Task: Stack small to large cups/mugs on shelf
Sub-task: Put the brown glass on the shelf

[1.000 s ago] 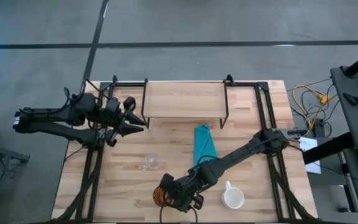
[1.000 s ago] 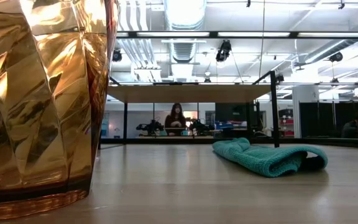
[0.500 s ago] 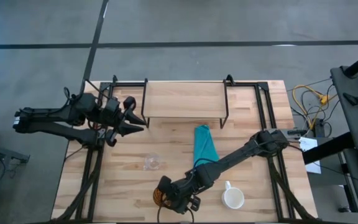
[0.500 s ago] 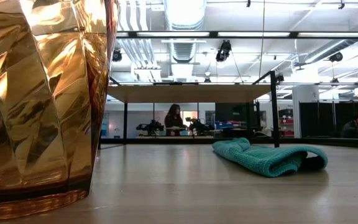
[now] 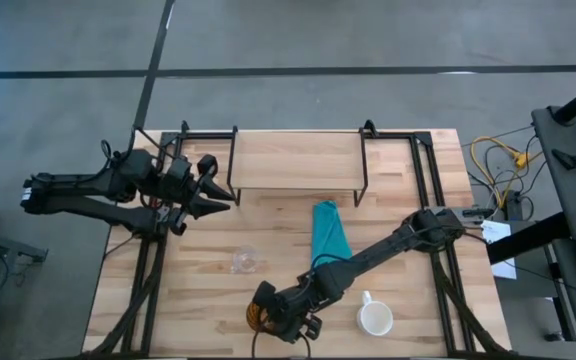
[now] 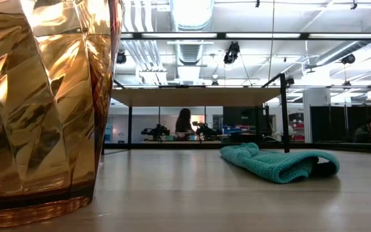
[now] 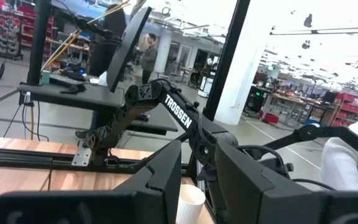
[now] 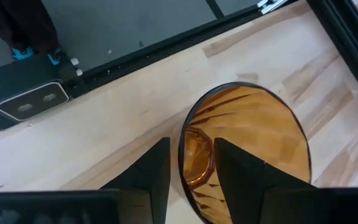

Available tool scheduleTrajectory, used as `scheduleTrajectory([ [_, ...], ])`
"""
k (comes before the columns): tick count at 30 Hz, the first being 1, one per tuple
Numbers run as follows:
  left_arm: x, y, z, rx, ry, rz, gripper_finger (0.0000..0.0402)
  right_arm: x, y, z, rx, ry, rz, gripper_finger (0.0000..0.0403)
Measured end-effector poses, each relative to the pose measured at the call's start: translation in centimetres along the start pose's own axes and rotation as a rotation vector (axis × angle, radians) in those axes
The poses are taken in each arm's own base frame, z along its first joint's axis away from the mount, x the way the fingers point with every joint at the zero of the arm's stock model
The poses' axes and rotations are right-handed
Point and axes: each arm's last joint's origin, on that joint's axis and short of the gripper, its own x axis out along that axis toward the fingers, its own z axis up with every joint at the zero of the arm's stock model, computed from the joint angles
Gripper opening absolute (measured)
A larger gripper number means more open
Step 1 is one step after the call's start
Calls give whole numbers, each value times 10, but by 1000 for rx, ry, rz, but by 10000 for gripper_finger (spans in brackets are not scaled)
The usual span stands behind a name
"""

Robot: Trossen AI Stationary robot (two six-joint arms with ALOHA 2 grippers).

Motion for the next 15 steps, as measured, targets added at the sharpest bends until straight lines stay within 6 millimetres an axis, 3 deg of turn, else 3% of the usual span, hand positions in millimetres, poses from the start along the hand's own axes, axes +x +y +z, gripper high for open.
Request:
scheduleTrajectory([
  [15, -1, 0, 0, 1, -3, -1, 86, 2, 0, -2, 23, 4, 1, 110],
])
